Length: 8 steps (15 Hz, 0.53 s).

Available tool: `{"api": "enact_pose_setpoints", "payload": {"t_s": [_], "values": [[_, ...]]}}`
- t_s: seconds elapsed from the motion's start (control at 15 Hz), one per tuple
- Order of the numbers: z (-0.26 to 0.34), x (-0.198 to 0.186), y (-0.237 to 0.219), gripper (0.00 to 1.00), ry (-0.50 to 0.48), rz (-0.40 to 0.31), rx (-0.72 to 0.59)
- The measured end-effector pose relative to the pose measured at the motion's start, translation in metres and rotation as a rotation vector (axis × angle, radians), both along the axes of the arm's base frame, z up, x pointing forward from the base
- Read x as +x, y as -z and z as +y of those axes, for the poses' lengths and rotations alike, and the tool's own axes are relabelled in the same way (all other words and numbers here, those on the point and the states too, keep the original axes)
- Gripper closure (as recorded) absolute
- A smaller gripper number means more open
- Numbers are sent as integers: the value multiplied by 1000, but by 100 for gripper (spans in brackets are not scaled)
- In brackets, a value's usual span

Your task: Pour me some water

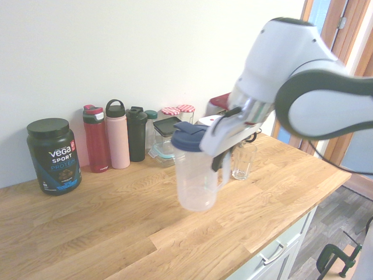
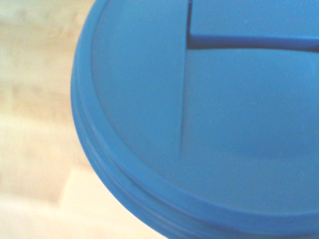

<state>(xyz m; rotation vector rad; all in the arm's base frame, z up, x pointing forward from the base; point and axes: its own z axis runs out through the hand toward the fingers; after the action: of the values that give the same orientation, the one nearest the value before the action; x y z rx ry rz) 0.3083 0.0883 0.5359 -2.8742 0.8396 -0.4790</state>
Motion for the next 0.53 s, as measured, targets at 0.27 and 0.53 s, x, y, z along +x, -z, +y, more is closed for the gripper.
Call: {"api": "enact_pose_setpoints", "payload": {"t_s": [0.27, 0.53], "values": [[-96, -21, -12, 100, -136, 10, 12], [-181, -38, -12, 100, -238, 21, 9]]}}
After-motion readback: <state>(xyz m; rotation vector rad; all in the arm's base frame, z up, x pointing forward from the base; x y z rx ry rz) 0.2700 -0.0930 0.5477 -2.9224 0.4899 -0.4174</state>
